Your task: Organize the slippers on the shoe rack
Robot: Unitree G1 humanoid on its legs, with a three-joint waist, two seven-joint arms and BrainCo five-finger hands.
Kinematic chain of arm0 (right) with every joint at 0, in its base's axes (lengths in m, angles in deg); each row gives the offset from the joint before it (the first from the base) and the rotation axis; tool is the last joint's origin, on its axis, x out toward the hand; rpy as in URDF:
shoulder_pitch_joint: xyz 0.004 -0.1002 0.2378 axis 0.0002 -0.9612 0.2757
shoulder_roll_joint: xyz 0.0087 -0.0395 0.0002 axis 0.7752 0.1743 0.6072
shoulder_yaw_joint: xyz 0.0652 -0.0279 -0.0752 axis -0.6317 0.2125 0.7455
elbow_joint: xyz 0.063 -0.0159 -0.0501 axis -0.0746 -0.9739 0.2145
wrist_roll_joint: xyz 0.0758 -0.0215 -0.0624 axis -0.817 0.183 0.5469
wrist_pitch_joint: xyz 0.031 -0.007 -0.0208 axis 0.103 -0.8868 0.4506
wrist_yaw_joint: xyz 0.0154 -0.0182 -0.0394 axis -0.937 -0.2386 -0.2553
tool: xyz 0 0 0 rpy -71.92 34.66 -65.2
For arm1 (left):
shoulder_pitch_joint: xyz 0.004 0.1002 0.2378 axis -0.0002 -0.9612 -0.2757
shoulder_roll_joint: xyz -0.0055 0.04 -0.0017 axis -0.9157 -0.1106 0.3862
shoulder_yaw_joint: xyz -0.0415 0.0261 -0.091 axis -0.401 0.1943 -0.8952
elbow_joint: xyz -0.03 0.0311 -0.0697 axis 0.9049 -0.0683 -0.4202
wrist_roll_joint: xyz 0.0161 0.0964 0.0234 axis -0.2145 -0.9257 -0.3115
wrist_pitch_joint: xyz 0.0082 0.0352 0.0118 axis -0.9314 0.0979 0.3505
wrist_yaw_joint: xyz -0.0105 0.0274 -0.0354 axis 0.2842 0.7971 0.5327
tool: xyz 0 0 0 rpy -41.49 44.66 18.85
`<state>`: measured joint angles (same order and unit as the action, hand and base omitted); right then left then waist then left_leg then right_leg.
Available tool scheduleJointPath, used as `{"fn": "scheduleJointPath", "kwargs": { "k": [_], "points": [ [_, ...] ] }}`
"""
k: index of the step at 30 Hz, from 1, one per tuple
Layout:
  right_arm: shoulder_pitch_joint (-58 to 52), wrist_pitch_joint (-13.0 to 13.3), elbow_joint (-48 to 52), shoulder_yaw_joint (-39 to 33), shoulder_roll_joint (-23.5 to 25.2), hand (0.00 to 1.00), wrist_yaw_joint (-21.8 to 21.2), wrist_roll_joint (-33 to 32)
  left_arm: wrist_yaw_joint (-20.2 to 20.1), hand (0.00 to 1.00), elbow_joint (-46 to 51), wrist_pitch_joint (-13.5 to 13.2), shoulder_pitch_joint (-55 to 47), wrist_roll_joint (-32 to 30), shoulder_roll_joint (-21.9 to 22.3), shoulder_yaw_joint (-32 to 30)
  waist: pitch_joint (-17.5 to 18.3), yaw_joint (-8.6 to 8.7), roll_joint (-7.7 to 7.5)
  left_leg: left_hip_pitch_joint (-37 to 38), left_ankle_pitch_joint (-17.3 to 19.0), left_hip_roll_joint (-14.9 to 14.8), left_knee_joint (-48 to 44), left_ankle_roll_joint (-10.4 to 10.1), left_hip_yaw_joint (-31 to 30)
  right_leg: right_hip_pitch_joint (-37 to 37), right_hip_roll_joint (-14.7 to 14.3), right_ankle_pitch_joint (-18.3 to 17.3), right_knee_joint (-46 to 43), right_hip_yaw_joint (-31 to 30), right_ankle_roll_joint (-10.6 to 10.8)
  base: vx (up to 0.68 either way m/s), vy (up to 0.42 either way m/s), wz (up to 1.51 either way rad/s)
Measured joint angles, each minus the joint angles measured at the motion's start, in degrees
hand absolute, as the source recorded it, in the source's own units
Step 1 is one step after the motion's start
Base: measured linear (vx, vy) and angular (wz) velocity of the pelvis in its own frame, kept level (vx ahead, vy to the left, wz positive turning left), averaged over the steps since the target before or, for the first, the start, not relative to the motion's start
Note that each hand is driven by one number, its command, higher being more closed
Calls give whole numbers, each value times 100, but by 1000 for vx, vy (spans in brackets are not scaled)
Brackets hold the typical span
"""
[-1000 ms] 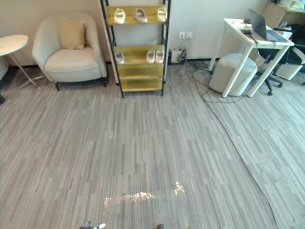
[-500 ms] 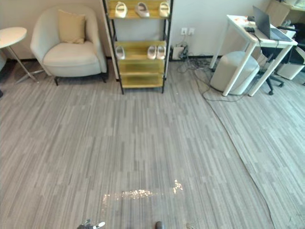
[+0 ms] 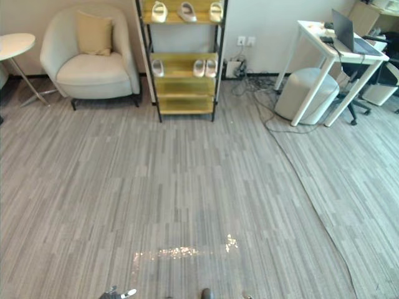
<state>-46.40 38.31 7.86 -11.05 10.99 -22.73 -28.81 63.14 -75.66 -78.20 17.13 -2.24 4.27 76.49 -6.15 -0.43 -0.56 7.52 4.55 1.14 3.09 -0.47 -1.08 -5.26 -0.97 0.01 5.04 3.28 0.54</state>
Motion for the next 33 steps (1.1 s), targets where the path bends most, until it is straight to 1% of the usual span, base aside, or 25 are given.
{"fn": "scheduleJointPath", "kwargs": {
  "k": [2, 6, 7, 8, 9, 11, 13, 15, 16, 17, 18, 19, 20, 21, 22, 23, 24, 25, 26, 27, 28, 29, 31, 32, 33],
  "points": [
    [0, 2, 22, 0, 14, 0, 0, -6, 3, 0, 14, 2, 34, 1, 17, -90, -2, 8, 1, -166, 32, -9, -92, -42, -20, 142, -1, -116, -149, 67, -25, -1, -15, 15],
    [2, 9, 217, 130, 48, 0, 8, -18, 7, 0, 311, 12, 19, 3, 176, -661, -187, -3, 12, -616, 702, -110, -1469, -265, 91, 476, -13, -805, -1183, 104, -151, 19, -21, 6],
    [-9, 25, 328, 167, 75, 0, 14, -16, 6, 0, 441, 11, 13, 4, 220, -902, -242, -7, -28, -1033, 843, -151, -2465, -349, 313, 527, 2, -1024, -1419, 103, -181, -20, -72, 15],
    [-16, 20, 344, 183, 82, 0, 18, -19, 10, 0, 595, 12, 32, 6, 264, -1041, -294, -12, -47, -1467, 833, -217, -3416, -309, 483, 511, 10, -1115, -1535, 104, -239, 12, -83, -1],
    [-84, 21, 472, 329, 13, 0, 37, -24, 22, 0, 834, -4, -7, 19, 400, -1213, -356, -117, -21, -2204, 572, -452, -4952, -101, 670, 453, -28, -1270, -1728, 82, -357, 28, -73, -14],
    [-92, 13, 482, 380, -10, 0, 107, -28, 32, 0, 877, 0, -24, 20, 439, -1325, -366, -172, 11, -2633, 684, -658, -5655, -120, 786, 303, -29, -1406, -1783, 33, -370, 151, -10, -18],
    [-109, -4, 480, 496, -49, 0, 147, -25, 50, 0, 981, -7, -66, 75, 481, -1348, -358, -246, 4, -2889, 766, -773, -5444, -252, 986, 205, 31, -1517, -1759, -78, -344, 248, 30, -19],
    [-65, -3, 504, 568, -78, 0, 160, -32, 95, 0, 1001, -23, -86, 233, 525, -1399, -353, -341, 3, -3011, 765, -816, -4316, -284, 1267, -5, 158, -1646, -1609, -215, -224, 409, 133, -30],
    [-56, -3, 506, 568, -78, 0, 160, -32, 100, 0, 1001, -23, -86, 233, 526, -1399, -352, -343, 3, -3015, 764, -812, -4258, -283, 1280, -10, 167, -1654, -1604, -217, -213, 310, 124, -28],
    [24, 4, 515, 568, -78, 0, 161, -33, 128, 0, 994, -23, -87, 232, 532, -1393, -325, -345, -5, -3006, 684, -753, -3695, -207, 1307, -38, 224, -1713, -1522, -257, -142, 341, 188, -52],
    [76, 16, 538, 600, -79, 0, 160, -32, 147, 0, 945, -25, -130, 234, 559, -1366, -171, -458, 11, -2861, 454, -672, -2892, 74, 1275, -103, 300, -1947, -1518, -467, 12, 448, 256, -59],
    [71, 15, 543, 613, -54, 0, 162, -30, 144, 0, 934, -26, -144, 245, 545, -1378, -121, -486, 12, -2843, 355, -647, -2928, 30, 1287, -137, 338, -2012, -1583, -512, 87, 755, 368, -62],
    [11, 2, 628, 628, 107, 0, 151, -26, 153, 0, 900, -25, -122, 237, 431, -1391, -1, -530, -251, -2706, 579, -451, -2968, 92, 1494, 9, 568, -2113, -2195, -550, 252, 485, 216, -23],
    [-11, 3, 691, 633, 167, 0, 149, -23, 154, 0, 897, -26, -113, 237, 414, -1389, 18, -543, -291, -2642, 623, -400, -2943, 122, 1519, 96, 620, -2125, -2467, -547, 274, 711, 285, -13],
    [-18, 23, 844, 627, 387, 0, 125, -22, 157, 0, 829, -34, -42, 237, 320, -1313, 39, -538, -408, -2320, 776, -208, -2816, 210, 1572, 545, 788, -1996, -3838, -581, 525, 443, 178, 3],
    [-20, 20, 908, 635, 434, 0, 121, -9, 158, 0, 799, -29, 23, 237, 286, -1249, 26, -506, -431, -2190, 836, -141, -2784, 244, 1558, 753, 827, -1848, -4358, -607, 610, 734, 281, 27],
    [-12, 81, 960, 603, 400, 0, 95, -13, 157, 0, 734, -14, 193, 237, 256, -1088, -37, -446, -417, -1673, 1047, -20, -2657, 279, 1463, 1344, 839, -1606, -6066, -660, 638, 400, 143, 26],
    [-12, 85, 959, 596, 384, 0, 96, -13, 157, 0, 724, -14, 218, 237, 270, -1068, -45, -447, -405, -1586, 1076, -18, -2624, 276, 1456, 1422, 837, -1612, -6234, -632, 626, 558, 170, 20],
    [18, 89, 996, 558, 367, 0, 99, -18, 157, 0, 709, -13, 346, 237, 363, -1050, -95, -441, -309, -1126, 1144, -21, -2344, 255, 1439, 1846, 852, -1669, -6720, -368, 520, 445, 91, 3],
    [26, 117, 1131, 550, 385, 0, 103, -19, 153, 0, 707, -11, 445, 237, 492, -1049, -108, -342, -288, -690, 1188, -50, -1981, 236, 1365, 2243, 882, -1753, -6658, 22, 378, 535, 94, 7],
    [36, 129, 1156, 548, 391, 0, 100, -18, 151, 0, 706, -12, 471, 238, 525, -1049, -112, -309, -282, -604, 1196, -64, -1907, 226, 1336, 2327, 882, -1774, -6565, 126, 347, 453, 21, 20],
    [128, 148, 1148, 528, 398, 0, 100, -18, 142, 0, 671, -9, 583, 238, 669, -1050, -166, -203, -269, -173, 1206, -130, -1606, 212, 1290, 2525, 845, -1846, -5950, 477, 277, 379, -4, 13],
    [172, 153, 1151, 452, 396, 0, 90, -26, 130, 0, 622, -11, 711, 237, 852, -1048, -183, -177, -228, 170, 1215, -251, -1338, 196, 1286, 2761, 669, -1778, -4894, 694, 176, 425, -25, 11],
    [214, 150, 1139, 401, 409, 0, 88, -24, 120, 0, 580, -13, 766, 234, 914, -1045, -184, -159, -215, 286, 1225, -312, -1239, 180, 1262, 2833, 557, -1547, -4158, 709, 116, 590, -95, 41],
    [294, 140, 1075, 335, 424, 0, 87, -21, 114, 0, 576, -14, 814, 228, 954, -929, -189, -87, -203, 510, 1299, -379, -1108, 50, 1093, 2900, 358, -945, -2959, 581, -3, 522, -114, 44]
  ]
}}
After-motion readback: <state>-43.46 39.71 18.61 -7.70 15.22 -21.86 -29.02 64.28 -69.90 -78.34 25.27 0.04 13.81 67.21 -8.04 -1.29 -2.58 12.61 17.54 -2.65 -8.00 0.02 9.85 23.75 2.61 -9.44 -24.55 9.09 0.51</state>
